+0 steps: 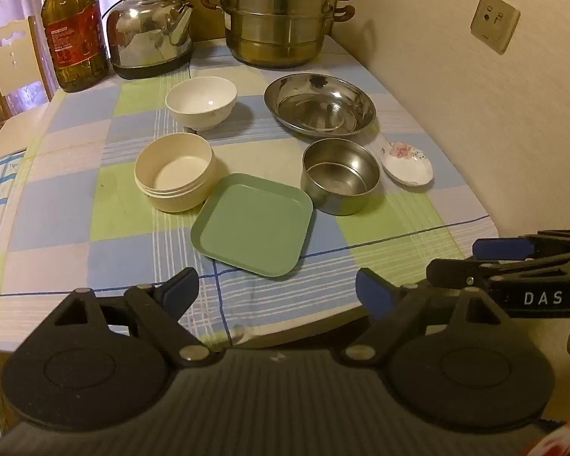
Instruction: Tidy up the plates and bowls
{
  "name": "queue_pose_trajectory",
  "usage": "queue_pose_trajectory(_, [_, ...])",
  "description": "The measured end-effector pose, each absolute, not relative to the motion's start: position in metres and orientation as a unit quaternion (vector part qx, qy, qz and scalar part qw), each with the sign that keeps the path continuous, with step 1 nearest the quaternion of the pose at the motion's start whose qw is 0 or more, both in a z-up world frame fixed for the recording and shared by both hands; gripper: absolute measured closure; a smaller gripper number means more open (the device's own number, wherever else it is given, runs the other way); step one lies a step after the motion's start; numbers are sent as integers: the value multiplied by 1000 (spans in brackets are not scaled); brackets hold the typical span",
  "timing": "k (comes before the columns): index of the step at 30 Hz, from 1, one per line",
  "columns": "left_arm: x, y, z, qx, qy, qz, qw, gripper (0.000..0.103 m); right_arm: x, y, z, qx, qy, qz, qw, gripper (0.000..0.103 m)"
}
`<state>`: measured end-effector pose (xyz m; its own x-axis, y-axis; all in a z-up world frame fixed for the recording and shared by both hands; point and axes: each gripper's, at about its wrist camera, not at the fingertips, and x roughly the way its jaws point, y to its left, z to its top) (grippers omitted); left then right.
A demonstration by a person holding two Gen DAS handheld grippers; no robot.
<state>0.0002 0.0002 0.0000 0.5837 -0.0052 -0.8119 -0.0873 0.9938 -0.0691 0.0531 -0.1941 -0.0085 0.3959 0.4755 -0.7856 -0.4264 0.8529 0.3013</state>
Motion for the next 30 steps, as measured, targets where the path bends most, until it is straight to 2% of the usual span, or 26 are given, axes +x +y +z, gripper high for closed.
queue_pose_trajectory(30, [-3,8,-3,-61,458,25,887,15,53,-190,-8,26,478,270,835,31])
